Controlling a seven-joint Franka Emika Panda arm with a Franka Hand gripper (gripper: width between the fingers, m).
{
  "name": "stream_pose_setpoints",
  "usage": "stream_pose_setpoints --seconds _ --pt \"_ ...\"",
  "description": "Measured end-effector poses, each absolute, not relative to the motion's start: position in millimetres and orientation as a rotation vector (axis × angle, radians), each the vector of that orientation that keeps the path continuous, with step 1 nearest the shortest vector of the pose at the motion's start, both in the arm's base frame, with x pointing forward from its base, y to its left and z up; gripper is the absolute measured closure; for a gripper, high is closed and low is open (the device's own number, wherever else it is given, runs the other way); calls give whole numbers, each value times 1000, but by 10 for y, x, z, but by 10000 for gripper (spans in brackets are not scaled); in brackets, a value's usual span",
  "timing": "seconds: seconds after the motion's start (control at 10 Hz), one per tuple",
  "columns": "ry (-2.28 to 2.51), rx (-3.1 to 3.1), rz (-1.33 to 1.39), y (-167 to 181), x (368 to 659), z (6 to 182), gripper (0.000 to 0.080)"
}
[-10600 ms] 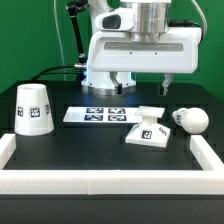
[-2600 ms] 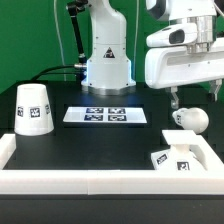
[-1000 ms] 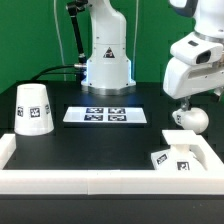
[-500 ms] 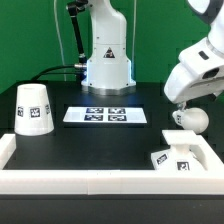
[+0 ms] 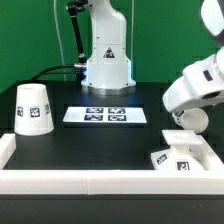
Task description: Assemble lamp
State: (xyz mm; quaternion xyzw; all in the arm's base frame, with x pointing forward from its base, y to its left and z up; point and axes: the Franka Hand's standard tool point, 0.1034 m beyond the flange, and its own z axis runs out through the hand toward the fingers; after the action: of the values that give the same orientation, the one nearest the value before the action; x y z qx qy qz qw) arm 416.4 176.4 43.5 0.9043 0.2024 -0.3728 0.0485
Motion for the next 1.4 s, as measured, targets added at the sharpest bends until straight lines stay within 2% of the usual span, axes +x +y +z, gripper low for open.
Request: stream_pose_setpoints --seconds 0.7,0.8,0.9,1.2,1.4 --pt "596 2771 -1118 1797 4110 120 101" --pt "595 2771 -1120 1795 4107 114 101" --pt "596 2771 -1120 1795 4106 113 226" --pt "596 2774 -1122 1769 4117 113 223" --pt "631 2790 -1126 1670 4176 177 223"
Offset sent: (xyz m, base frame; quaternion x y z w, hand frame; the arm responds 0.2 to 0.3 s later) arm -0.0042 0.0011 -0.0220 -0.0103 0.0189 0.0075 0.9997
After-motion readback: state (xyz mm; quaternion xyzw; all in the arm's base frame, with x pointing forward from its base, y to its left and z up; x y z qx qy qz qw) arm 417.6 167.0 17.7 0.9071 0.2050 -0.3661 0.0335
